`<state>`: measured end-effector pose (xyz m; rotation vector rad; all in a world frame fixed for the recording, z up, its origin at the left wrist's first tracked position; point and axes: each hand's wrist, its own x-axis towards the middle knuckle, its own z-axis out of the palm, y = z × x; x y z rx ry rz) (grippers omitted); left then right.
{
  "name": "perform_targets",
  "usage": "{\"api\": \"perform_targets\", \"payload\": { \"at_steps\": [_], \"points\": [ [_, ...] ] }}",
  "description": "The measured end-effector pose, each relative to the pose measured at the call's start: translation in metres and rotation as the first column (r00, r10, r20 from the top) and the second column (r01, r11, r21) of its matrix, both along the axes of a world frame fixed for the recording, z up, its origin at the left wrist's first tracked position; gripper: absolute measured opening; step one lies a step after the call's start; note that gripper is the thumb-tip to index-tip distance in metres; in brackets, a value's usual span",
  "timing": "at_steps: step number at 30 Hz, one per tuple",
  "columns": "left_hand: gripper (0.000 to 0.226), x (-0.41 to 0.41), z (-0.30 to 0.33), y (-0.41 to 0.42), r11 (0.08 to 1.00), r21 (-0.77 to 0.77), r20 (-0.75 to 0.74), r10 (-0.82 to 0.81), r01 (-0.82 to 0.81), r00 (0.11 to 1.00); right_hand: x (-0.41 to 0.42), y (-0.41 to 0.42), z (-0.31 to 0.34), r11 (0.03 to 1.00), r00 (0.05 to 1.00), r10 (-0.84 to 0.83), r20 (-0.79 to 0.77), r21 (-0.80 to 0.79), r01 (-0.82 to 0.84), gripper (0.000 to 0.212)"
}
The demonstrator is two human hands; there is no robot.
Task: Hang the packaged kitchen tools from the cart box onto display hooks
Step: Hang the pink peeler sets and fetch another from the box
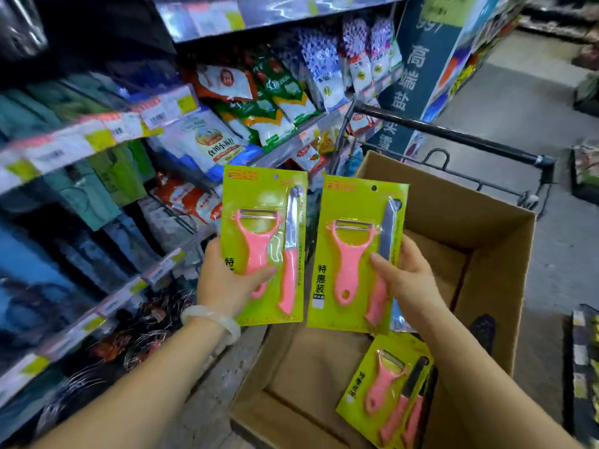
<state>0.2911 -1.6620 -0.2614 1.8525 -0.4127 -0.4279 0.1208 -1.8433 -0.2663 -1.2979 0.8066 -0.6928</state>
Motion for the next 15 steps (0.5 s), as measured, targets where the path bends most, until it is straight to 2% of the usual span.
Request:
{"api": "perform_targets", "payload": {
  "at_steps": [3,8,15],
  "points": [
    [0.075,0.008,0.019,0.047,0.995,-0.052,0.019,0.081,-0.080,0.997,0.031,0.034,0.018,0.993,0.993,0.108,0.055,-0.060,-0.105,0.039],
    [0.093,0.016,0.044,0.157,0.966,-0.111,0.083,0.241,-0.231,0.967,0.079,0.121,0.047,0.946,0.950,0.297,0.101,-0.167,-0.278,0.037],
    [0.068,-0.007,0.076,0.370,0.858,-0.211,0.128,0.499,-0.468,0.857,0.129,0.316,0.091,0.818,0.815,0.563,0.140,-0.235,-0.525,0.035]
  ]
}}
